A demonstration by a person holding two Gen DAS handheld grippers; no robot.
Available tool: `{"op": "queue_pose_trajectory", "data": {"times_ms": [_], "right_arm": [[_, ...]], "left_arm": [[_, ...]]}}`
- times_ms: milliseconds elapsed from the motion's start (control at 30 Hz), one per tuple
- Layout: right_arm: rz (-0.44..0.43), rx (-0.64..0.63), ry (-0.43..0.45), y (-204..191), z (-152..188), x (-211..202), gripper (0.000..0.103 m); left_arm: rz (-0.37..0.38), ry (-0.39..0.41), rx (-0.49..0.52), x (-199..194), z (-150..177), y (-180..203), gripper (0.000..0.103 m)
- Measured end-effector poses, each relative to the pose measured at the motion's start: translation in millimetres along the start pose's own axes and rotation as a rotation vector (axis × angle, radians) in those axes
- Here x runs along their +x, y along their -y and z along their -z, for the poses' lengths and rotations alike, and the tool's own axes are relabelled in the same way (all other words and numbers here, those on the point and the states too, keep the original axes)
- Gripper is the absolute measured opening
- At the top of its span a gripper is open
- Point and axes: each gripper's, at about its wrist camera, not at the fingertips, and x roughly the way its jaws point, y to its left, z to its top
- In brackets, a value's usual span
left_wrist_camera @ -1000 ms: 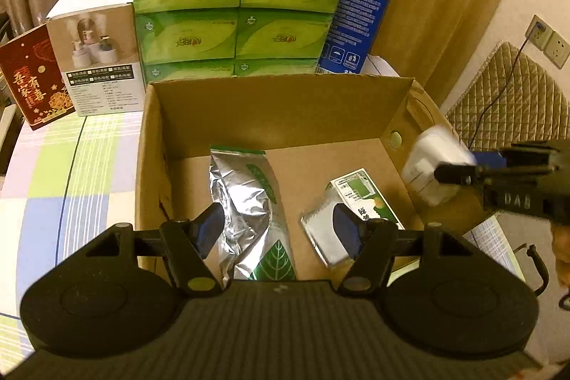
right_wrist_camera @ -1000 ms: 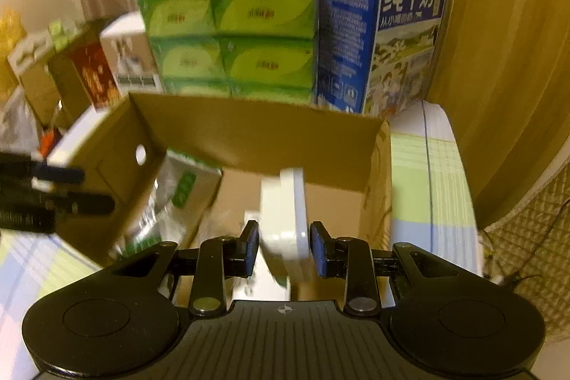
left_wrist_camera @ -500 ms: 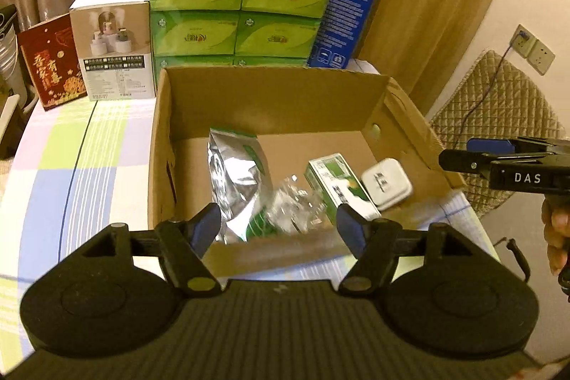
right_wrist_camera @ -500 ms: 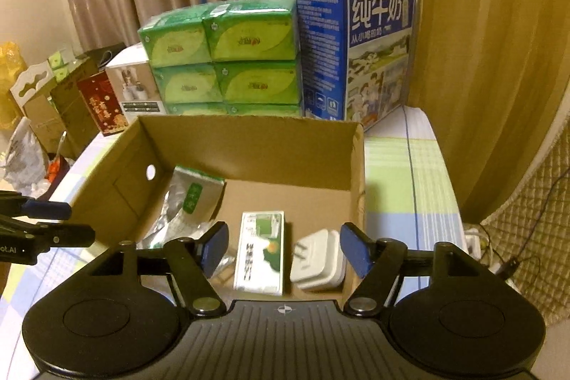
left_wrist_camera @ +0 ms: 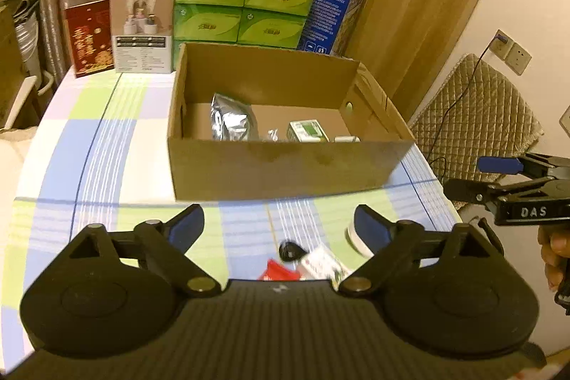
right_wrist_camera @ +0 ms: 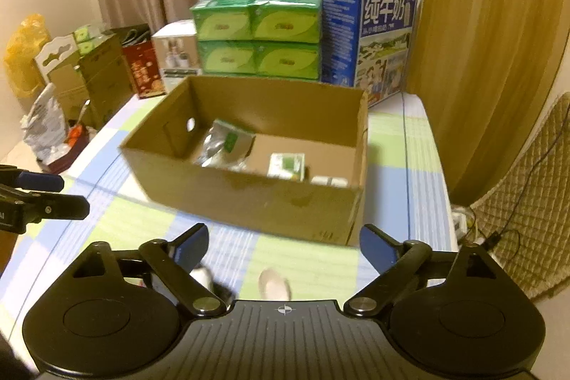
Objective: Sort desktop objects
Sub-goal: 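Release the rack and adapter in the box and withdraw both tools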
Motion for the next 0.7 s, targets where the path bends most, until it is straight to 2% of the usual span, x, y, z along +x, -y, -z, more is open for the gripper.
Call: {"op": "queue_pose_trajectory", "data": {"times_ms": [167, 500, 700], "right_arm": [[-0.009, -0.026, -0.007, -16.7, 27.4, -23.9, 0.096], [-0.037, 0.021, -0.027, -26.1, 70.6, -50.3, 0.101], [-0.038, 0.07, -0.027, -18.3, 89.9, -58.0, 0.101]], "left_arm": [[-0.029, 0.014, -0.001, -24.2, 31.8, 3.5, 0.097], [-0.077, 0.022, 0.009, -50.5, 76.6, 9.9, 0.101], [-0.076, 0.003, 0.014, -54.4, 96.6, 13.6, 0.101]]}}
